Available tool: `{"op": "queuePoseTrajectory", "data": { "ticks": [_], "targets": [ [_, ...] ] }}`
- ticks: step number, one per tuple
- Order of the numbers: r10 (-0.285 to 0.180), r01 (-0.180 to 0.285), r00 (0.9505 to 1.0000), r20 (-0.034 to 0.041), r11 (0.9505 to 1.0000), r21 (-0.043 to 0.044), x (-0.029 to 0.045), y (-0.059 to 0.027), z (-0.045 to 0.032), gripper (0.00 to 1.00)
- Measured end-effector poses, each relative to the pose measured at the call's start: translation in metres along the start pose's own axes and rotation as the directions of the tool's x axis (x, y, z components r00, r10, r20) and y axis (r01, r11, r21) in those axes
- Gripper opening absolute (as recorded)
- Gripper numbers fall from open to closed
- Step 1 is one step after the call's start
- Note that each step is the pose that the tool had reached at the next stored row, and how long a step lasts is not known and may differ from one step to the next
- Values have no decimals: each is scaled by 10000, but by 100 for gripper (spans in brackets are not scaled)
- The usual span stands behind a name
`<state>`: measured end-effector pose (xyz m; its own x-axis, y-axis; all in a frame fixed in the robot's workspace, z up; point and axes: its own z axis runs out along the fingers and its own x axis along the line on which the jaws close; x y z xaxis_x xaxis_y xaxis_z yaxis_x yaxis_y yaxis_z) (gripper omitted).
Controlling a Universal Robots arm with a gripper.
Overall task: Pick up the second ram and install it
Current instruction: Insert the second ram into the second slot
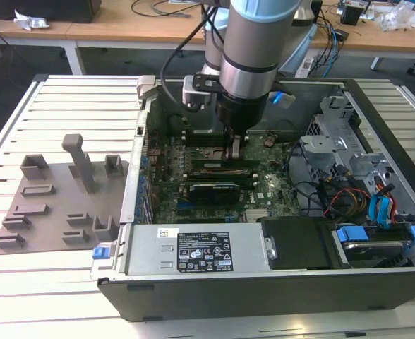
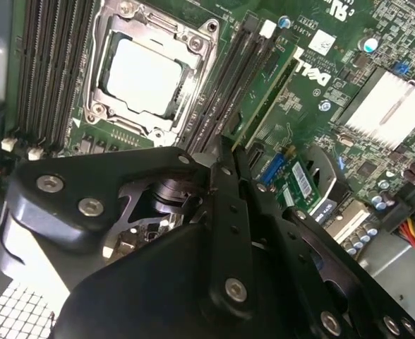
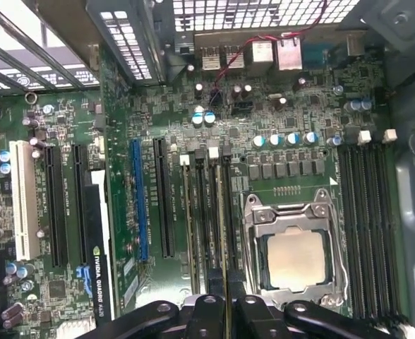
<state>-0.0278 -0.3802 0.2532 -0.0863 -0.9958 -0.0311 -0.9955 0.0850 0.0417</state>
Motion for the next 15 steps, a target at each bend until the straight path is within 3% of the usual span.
{"op": "queuePoseTrajectory", "data": {
  "ticks": [6,15],
  "targets": [
    [-29,29,10000,-27,10000,1,1,25,131,13],
    [-132,132,9999,-74,9999,1,-18,41,180,13]
  ]
}}
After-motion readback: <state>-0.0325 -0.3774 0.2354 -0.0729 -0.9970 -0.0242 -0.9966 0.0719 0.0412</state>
